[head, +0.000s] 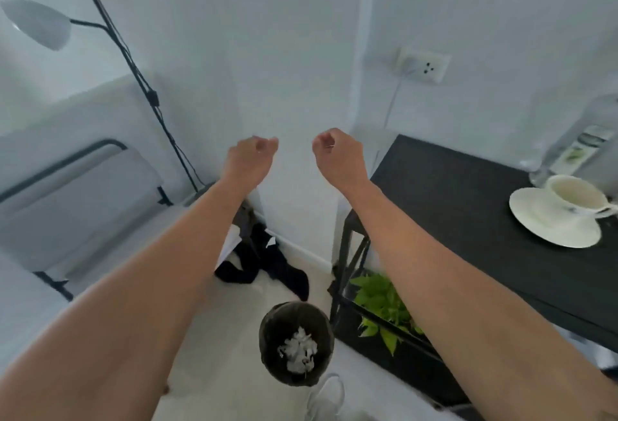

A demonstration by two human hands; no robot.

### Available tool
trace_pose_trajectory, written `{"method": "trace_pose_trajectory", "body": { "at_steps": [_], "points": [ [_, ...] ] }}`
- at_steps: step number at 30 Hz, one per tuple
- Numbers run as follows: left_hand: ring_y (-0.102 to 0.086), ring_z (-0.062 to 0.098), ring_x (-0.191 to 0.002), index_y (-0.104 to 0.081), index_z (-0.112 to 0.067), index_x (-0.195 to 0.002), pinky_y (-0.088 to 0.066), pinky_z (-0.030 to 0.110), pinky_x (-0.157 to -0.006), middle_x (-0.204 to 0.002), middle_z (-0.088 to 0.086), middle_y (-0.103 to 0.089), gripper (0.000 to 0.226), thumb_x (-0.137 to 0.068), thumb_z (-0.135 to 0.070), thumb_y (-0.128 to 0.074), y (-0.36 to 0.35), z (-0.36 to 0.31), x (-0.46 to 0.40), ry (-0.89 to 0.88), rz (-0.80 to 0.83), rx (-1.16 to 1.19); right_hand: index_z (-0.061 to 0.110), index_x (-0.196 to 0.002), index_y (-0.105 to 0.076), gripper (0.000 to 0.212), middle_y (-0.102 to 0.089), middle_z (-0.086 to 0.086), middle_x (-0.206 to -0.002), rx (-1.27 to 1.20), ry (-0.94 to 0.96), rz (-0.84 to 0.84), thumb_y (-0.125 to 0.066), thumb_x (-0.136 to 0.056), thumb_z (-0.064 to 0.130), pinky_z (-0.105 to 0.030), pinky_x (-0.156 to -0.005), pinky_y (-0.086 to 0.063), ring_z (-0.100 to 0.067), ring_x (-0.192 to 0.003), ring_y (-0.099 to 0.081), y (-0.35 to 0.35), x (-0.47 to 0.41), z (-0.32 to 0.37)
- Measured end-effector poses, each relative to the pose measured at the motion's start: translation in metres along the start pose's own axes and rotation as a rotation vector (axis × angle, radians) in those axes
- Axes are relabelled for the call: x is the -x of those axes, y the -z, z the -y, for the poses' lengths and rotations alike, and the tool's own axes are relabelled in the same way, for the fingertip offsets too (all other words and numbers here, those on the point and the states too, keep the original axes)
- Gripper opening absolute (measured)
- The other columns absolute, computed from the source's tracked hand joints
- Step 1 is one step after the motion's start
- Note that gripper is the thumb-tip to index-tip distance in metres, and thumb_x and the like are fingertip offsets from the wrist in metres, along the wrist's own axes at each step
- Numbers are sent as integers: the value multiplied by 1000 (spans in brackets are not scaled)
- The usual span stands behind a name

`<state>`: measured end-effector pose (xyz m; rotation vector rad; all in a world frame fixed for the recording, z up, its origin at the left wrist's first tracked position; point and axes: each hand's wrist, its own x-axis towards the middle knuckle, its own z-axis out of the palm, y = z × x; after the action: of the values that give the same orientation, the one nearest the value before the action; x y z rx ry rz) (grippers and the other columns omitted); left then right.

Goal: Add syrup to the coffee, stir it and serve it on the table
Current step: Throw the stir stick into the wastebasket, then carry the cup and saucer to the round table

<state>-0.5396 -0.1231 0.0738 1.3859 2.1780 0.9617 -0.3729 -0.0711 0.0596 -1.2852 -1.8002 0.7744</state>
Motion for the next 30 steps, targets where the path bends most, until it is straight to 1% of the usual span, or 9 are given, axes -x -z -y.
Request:
{"method": "trace_pose_trajectory", "body": {
  "at_steps": [1,4,7,10,13,17,21,24,30],
  "points": [
    [-59,31,-117,-67,-11,-120,-42,33,-95,-121,10,-67,46,-100,-46,-46,-2,-19,-3,-47,-10,5,6,-108,-69,22,-69,-2,-100,1,0,-35,-57,-103,23,-5,-65,-36,-16,-93,-64,18,-5,1],
    [-59,29,-118,-67,-14,-120,-42,32,-96,-123,7,-68,45,-99,-47,-47,-13,-74,-10,-156,-12,-2,6,-111,-68,23,-66,2,-100,0,-16,-133,-56,-103,24,-19,-80,-43,-15,-97,-64,72,-15,-1],
    [-60,26,-115,-67,-17,-120,-42,31,-92,-120,3,-68,45,-98,-50,-47,-36,-122,-11,-251,37,2,7,-114,-68,24,-63,5,-100,14,-39,-223,-56,-103,25,-24,-86,-49,-13,-97,-63,129,-16,-13],
    [-59,25,-116,-66,-17,-122,-43,32,-94,-122,2,-68,46,-98,-50,-46,-68,-168,-8,-347,108,10,8,-114,-69,24,-63,6,-101,21,-87,-316,-56,-103,25,-25,-85,-51,-13,-100,-64,183,-11,-33],
    [-58,22,-117,-67,-18,-121,-40,28,-91,-123,-1,-67,45,-96,-51,-48,-107,-212,-2,-434,176,24,11,-114,-68,23,-65,7,-101,51,-144,-397,-56,-102,27,-21,-80,-44,-11,-97,-63,235,-1,-56],
    [-55,19,-125,-64,-17,-129,-39,30,-100,-132,-3,-64,54,-93,-56,-53,-165,-256,12,-521,293,6,15,-113,-68,21,-68,8,-104,79,-233,-476,-58,-101,29,-24,-81,-47,-12,-102,-64,292,18,-92],
    [-54,16,-128,-58,-16,-135,-40,32,-106,-138,-4,-59,73,-83,-66,-63,-218,-280,33,-583,421,-26,13,-125,-64,30,-71,-1,-119,171,-279,-498,-61,-100,29,-22,-92,-41,-15,-115,-62,334,41,-130],
    [-52,15,-130,-54,-17,-139,-40,32,-107,-141,-5,-57,92,-67,-70,-75,-250,-284,45,-582,528,-56,14,-127,-62,35,-69,0,-123,214,-340,-531,-65,-97,32,-30,-101,-45,-16,-119,-60,354,59,-162],
    [-47,14,-135,-46,-20,-145,-35,33,-111,-147,-6,-51,113,-51,-71,-84,-302,-265,54,-525,673,-115,16,-128,-62,47,-66,1,-122,222,-439,-448,-74,-90,39,-31,-98,-49,-15,-117,-60,360,92,-227]
  ]
}}
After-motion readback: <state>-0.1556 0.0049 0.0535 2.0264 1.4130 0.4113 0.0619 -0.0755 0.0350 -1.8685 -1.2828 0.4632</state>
